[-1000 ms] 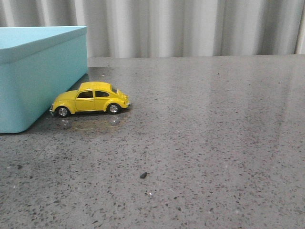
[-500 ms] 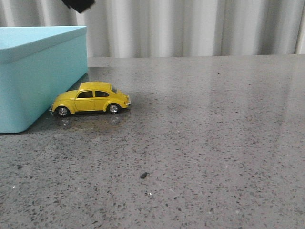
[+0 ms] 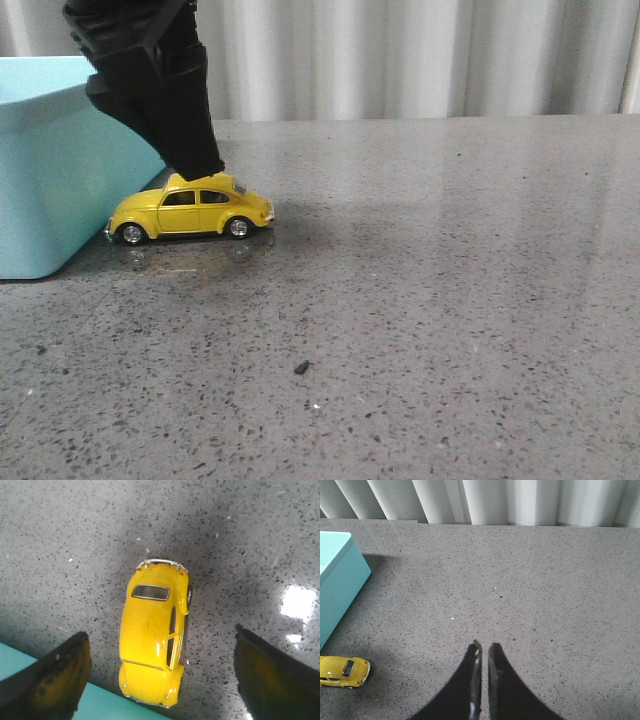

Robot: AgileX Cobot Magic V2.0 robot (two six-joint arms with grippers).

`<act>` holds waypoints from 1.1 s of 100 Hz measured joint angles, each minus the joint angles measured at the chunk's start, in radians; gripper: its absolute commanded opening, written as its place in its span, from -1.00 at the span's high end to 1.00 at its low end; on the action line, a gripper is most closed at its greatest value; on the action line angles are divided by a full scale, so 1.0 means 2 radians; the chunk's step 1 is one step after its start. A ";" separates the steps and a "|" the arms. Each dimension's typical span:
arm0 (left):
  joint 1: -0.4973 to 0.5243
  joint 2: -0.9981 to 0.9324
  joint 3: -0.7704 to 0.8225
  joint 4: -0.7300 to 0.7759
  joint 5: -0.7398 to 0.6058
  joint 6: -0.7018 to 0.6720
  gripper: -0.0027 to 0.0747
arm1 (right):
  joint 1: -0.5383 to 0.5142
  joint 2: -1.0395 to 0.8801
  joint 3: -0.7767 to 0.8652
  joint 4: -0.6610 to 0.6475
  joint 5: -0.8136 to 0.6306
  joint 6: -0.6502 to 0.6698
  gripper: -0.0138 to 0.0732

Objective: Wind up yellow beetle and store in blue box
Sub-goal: 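Lower the left gripper and close it around the yellow car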

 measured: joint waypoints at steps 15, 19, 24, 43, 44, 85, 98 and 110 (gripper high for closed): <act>0.000 0.012 0.000 0.005 0.000 0.005 -0.47 | 0.000 0.000 0.000 0.000 0.000 0.000 0.80; 0.000 0.017 0.000 0.006 0.000 0.005 -0.47 | 0.000 0.000 0.000 0.000 0.000 0.000 0.80; 0.000 0.024 0.000 0.006 0.000 0.005 -0.47 | 0.000 0.000 0.000 0.000 0.000 0.000 0.80; 0.000 0.051 0.000 0.020 -0.015 0.005 -0.47 | 0.000 0.000 0.000 0.000 -0.001 0.000 0.80; 0.000 0.052 0.000 0.019 -0.015 0.005 -0.47 | 0.000 0.000 0.000 0.000 -0.001 0.000 0.80; 0.036 0.076 -0.001 0.020 -0.027 0.005 -0.47 | 0.000 0.000 0.000 0.000 -0.001 -0.001 0.80; 0.036 0.077 -0.001 0.009 -0.031 0.015 -0.47 | 0.000 0.000 0.000 0.000 -0.005 -0.001 0.80; 0.036 0.083 -0.003 0.001 -0.037 0.028 -0.47 | 0.000 0.000 0.000 0.000 -0.006 -0.002 0.80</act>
